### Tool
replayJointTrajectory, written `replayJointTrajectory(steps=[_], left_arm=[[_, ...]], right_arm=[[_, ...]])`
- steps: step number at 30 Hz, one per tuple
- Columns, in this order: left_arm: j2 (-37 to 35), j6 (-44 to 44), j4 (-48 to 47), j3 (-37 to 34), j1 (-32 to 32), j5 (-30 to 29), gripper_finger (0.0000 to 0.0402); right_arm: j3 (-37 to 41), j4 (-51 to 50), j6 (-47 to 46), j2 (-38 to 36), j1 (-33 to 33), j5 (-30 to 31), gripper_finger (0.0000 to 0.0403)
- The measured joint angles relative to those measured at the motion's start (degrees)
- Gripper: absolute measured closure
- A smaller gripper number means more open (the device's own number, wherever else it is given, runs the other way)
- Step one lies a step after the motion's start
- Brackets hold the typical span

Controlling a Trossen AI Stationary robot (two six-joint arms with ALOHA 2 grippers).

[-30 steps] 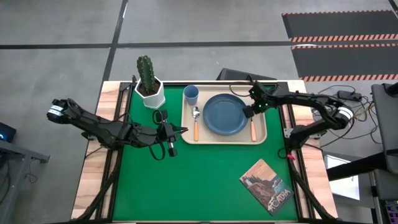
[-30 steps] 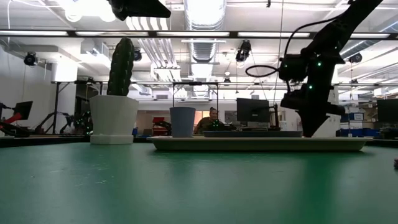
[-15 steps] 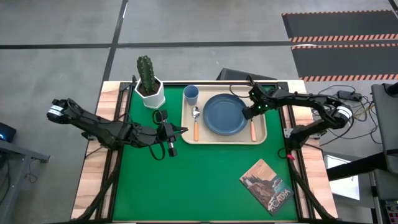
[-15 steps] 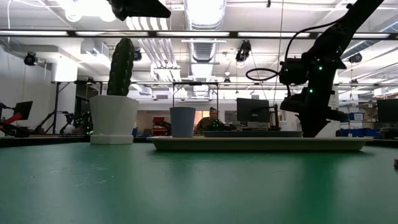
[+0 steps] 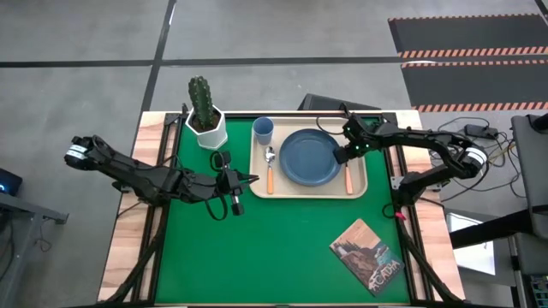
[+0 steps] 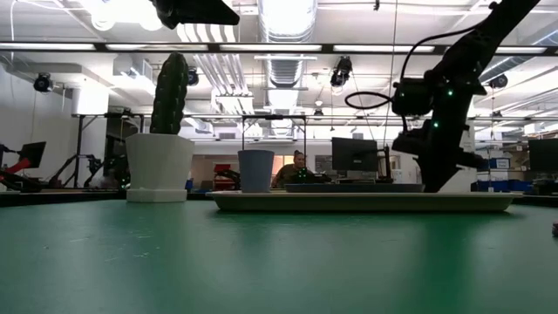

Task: Pick and place plate/cup/fork/spoon on tray
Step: Put the orange fork on the white serving tray to the right of the blue plate, then return to Home Position

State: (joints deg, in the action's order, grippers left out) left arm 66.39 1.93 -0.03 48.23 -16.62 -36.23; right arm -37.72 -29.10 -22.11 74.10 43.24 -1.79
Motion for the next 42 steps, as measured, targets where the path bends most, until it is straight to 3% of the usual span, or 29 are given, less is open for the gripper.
replayJointTrajectory(steps=[12, 24, 27, 30, 37, 42], left_arm=[[0.0, 0.0, 0.0, 0.0, 0.0, 0.0, 0.0402], [0.0, 0.0, 0.0, 0.0, 0.0, 0.0, 0.0402], [0.0, 0.0, 0.0, 0.0, 0.0, 0.0, 0.0402], [0.0, 0.3, 0.0, -0.1, 0.0, 0.0, 0.0402], [0.0, 0.5, 0.0, -2.6, 0.0, 0.0, 0.0402], [0.0, 0.5, 0.0, -3.4, 0.0, 0.0, 0.0402]], right_arm=[[2.3, 8.3, 0.0, 0.1, -0.2, 0.9, 0.0394], [2.3, 8.6, 2.5, 0.1, -0.2, 9.4, 0.0394], [2.2, 8.9, 5.1, 0.1, -0.2, 13.5, 0.0394], [1.4, 8.8, 8.6, -0.1, -0.2, 13.8, 0.0394], [-2.1, 7.8, 10.2, -5.9, -2.8, 13.4, 0.0394], [-2.3, 7.3, 10.5, -14.9, -9.3, 13.3, 0.0394]])
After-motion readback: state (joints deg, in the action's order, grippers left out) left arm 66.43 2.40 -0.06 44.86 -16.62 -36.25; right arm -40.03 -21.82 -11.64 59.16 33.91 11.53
